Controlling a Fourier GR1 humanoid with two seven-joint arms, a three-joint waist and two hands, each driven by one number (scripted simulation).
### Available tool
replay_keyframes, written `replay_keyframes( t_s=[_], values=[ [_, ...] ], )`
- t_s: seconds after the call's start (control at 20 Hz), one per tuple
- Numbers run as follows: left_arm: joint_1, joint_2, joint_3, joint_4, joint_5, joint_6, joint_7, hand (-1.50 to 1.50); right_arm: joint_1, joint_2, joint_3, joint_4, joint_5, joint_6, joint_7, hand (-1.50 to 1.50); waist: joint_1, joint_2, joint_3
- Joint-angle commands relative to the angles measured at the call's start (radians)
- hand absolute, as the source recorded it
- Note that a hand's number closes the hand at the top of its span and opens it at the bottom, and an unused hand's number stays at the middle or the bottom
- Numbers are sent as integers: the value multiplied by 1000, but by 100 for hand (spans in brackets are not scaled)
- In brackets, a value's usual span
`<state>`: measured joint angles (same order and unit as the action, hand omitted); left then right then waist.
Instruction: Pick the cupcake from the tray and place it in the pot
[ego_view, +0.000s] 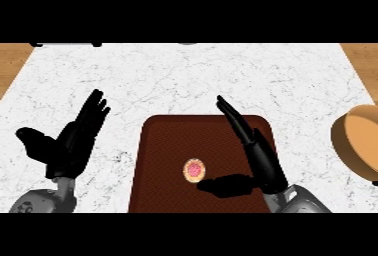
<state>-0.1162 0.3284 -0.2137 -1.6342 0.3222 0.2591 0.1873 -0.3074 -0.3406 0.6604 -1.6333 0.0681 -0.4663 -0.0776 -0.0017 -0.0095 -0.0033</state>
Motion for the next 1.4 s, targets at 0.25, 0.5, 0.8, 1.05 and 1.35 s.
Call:
replay_keyframes(
  t_s=[0.25, 0.5, 0.8, 1.05, 1.35],
  values=[
    [30, -2, -13, -63, -37, 36, 63, 0, 90, -287, 61, -340, 306, 58, 313, -150, -21, -4, 0],
    [23, 15, 6, -71, -31, 14, 72, 0, -17, -383, 32, -493, 291, 304, 593, -150, -1, 1, 0],
    [-17, -14, 11, -45, -40, 32, 90, 0, -193, -302, 65, -581, 213, 548, 994, -150, 11, 5, -1],
    [-26, -43, 7, -3, -74, 20, 47, 0, -260, -139, 96, -517, 194, 624, 1190, -150, 6, 8, 2],
    [-51, -74, 3, 1, -112, 46, 63, 0, -324, 6, 109, -416, 193, 671, 1309, -150, 3, 8, 2]
  ],
)
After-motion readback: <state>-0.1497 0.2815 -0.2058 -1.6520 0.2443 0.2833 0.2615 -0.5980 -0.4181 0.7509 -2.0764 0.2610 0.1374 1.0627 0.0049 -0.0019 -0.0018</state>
